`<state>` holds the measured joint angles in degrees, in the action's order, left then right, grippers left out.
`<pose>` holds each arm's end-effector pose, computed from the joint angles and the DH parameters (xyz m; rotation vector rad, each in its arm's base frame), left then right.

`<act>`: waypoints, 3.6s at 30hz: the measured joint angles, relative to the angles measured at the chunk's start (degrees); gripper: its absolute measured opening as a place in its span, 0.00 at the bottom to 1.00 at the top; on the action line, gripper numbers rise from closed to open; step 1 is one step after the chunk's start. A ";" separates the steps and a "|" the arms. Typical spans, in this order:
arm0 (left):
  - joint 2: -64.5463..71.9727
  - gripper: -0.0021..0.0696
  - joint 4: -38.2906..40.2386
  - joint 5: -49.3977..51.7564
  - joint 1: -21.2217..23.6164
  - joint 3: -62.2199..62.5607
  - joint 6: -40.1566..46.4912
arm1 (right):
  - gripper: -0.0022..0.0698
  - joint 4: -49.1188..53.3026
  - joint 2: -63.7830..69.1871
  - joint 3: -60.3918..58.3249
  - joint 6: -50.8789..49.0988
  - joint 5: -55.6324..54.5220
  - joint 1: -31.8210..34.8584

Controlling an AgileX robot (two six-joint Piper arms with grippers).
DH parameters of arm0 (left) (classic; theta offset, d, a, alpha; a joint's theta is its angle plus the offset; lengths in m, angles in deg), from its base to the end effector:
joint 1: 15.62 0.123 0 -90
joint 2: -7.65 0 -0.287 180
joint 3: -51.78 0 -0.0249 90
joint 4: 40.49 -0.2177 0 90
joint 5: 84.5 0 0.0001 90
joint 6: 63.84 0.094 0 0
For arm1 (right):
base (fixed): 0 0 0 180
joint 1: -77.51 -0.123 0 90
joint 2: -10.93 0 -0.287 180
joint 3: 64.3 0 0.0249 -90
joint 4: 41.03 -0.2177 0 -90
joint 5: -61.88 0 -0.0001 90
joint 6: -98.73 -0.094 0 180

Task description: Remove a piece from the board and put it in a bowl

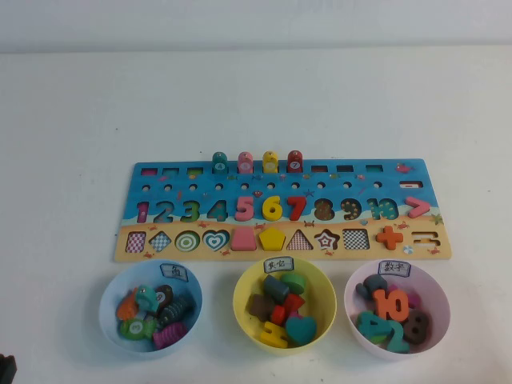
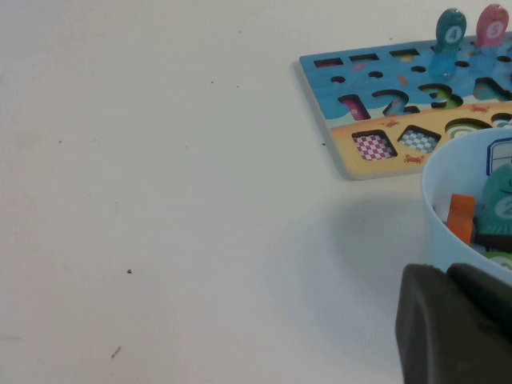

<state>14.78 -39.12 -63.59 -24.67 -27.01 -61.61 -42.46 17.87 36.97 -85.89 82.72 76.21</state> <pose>0.0202 -0.0040 0.1716 0.1685 1.8581 -0.1058 0.0204 0.0013 0.1721 0.0694 1.8586 0.0961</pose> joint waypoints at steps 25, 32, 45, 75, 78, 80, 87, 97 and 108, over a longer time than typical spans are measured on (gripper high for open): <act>0.00 0.02 -0.04 0.00 0.00 0.00 0.00 | 0.01 -6.83 0.00 0.00 0.00 0.00 0.00; 0.00 0.02 -0.13 0.00 0.00 0.00 0.00 | 0.01 -28.50 0.00 0.00 0.00 0.00 0.00; 0.00 0.02 -0.25 0.00 0.00 0.00 0.00 | 0.01 -58.89 0.00 0.00 0.00 -2.70 0.00; 0.00 0.02 -0.25 0.00 0.00 0.00 0.00 | 0.01 -14.95 68.81 71.46 22.09 49.73 -0.63; 0.00 0.02 -0.25 0.00 0.00 0.00 0.00 | 0.01 -10.95 75.91 76.24 20.68 49.83 -3.58; 0.00 0.02 -0.25 0.00 0.00 0.00 0.00 | 0.01 -7.65 79.79 78.73 19.31 49.83 -6.63; 0.00 0.02 -0.25 0.00 0.00 0.00 0.00 | 0.01 -2.26 92.12 83.52 19.09 49.83 -15.24; 0.00 0.02 -0.25 0.00 0.00 0.00 0.00 | 0.06 -1.64 105.18 87.29 25.03 49.61 -21.37; 0.00 0.02 -0.25 0.00 0.00 0.00 0.00 | 0.59 -1.44 113.92 97.35 22.89 49.39 -22.21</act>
<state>14.78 -39.37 -63.59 -24.67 -27.01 -61.61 -43.90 131.78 134.33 -63.01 132.12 54.00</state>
